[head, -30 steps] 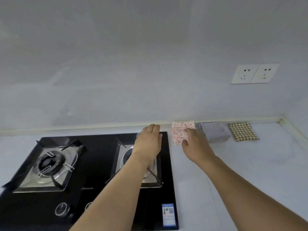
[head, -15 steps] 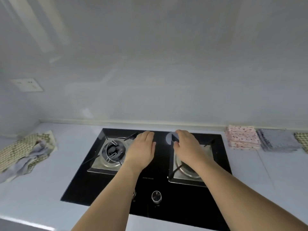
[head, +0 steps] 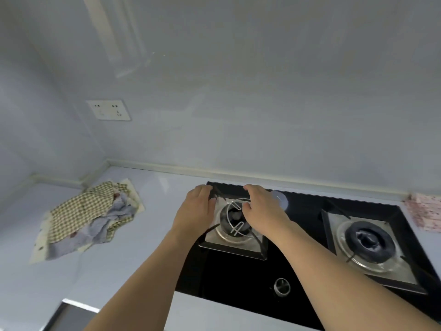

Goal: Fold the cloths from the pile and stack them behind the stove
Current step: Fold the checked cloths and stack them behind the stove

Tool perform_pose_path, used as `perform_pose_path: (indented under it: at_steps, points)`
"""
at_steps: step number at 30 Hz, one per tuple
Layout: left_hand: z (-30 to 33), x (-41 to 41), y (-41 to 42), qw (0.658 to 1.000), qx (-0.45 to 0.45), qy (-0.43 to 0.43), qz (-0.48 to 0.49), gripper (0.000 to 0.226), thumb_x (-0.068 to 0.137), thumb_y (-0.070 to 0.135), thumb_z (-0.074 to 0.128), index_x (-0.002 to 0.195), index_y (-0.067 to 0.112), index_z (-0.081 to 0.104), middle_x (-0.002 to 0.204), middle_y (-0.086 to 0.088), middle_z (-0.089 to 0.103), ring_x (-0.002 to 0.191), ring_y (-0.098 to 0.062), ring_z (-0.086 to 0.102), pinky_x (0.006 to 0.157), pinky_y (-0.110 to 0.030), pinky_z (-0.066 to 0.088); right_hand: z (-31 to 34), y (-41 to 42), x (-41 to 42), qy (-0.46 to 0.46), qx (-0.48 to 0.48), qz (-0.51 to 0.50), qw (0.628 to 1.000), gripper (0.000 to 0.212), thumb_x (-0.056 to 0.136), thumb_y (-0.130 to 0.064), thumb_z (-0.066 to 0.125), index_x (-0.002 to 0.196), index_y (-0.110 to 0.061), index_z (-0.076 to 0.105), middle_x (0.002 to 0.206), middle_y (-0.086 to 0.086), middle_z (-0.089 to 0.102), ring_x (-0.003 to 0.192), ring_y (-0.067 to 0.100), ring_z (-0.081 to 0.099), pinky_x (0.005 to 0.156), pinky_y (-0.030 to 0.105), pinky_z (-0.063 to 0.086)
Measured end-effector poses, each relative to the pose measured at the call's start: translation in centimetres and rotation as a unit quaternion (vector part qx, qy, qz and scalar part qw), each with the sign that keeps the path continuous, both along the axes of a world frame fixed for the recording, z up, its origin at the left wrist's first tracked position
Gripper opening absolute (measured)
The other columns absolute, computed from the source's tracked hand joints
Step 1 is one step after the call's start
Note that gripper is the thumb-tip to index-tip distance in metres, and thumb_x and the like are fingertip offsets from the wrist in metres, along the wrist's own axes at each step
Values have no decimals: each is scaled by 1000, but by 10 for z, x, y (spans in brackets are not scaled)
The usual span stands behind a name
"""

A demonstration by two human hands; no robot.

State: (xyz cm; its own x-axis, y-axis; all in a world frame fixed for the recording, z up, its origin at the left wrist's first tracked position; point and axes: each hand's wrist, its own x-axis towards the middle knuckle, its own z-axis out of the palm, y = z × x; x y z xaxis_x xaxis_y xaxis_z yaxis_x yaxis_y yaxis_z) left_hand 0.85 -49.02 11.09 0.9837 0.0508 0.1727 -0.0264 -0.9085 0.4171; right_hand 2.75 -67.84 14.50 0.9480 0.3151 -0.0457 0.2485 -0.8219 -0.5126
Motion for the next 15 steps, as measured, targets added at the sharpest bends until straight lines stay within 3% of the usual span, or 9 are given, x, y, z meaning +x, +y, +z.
perform_pose_path:
  at_steps: [4, 10, 15]
  points:
    - [-4, -7, 52, 999, 13, 19, 36, 43, 103, 30, 35, 144, 16, 38, 148, 1, 40, 136, -19, 35, 111, -31, 31, -1, 49, 6, 11, 21, 22, 999, 51, 99, -22, 45, 148, -15, 31, 149, 3, 37, 136, 20, 37, 111, 35, 33]
    - [-20, -30, 124, 998, 18, 32, 44, 42, 102, 28, 40, 142, 14, 40, 146, 0, 42, 134, -20, 38, 107, -34, 37, -16, 134, 0, 9, 23, 52, 998, 51, 98, -22, 45, 146, -14, 33, 148, 4, 40, 136, 21, 37, 110, 34, 32]
    - [-22, -33, 211, 994, -49, 9, 95, 39, 101, 24, 44, 138, 12, 46, 142, -3, 46, 130, -22, 41, 105, -32, 34, -24, 223, -3, 5, 16, 60, 998, 49, 99, -22, 42, 146, -14, 32, 149, 5, 37, 136, 21, 35, 110, 31, 29]
